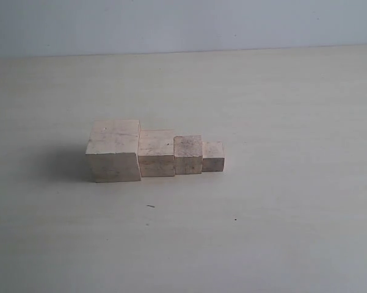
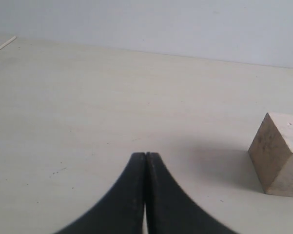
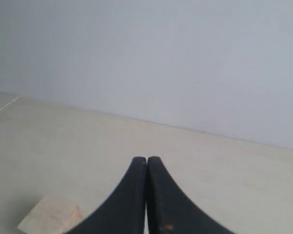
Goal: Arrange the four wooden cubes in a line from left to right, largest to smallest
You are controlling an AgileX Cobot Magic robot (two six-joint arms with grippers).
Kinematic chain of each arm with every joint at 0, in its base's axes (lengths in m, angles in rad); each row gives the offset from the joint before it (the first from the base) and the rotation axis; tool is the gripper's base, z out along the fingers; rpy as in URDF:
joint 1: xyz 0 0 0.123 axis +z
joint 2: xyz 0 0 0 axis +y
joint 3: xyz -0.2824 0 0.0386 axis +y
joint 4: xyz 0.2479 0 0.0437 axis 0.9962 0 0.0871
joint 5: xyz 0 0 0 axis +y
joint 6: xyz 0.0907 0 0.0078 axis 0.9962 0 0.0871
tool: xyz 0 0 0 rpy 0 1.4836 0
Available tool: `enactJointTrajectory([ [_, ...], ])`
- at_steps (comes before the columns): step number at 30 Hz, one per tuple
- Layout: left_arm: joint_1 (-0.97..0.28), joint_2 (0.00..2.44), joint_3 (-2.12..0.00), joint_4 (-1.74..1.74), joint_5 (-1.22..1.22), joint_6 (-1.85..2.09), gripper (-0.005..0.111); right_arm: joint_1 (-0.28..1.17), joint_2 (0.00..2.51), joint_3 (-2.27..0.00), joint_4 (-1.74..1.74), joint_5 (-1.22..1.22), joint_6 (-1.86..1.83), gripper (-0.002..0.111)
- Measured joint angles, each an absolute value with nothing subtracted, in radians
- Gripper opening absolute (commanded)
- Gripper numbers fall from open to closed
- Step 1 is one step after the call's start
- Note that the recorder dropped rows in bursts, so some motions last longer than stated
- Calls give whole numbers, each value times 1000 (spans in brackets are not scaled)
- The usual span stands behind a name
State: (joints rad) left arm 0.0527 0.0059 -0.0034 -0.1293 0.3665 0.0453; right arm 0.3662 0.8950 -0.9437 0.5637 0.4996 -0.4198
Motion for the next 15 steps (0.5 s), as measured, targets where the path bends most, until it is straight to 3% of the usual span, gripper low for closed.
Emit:
enactJointTrajectory([
  [8,53,6,-3,-129,367,45,0,104,572,-636,519,418,-382,0],
  [15,53,6,-3,-129,367,45,0,51,348,-420,427,386,-355,0],
])
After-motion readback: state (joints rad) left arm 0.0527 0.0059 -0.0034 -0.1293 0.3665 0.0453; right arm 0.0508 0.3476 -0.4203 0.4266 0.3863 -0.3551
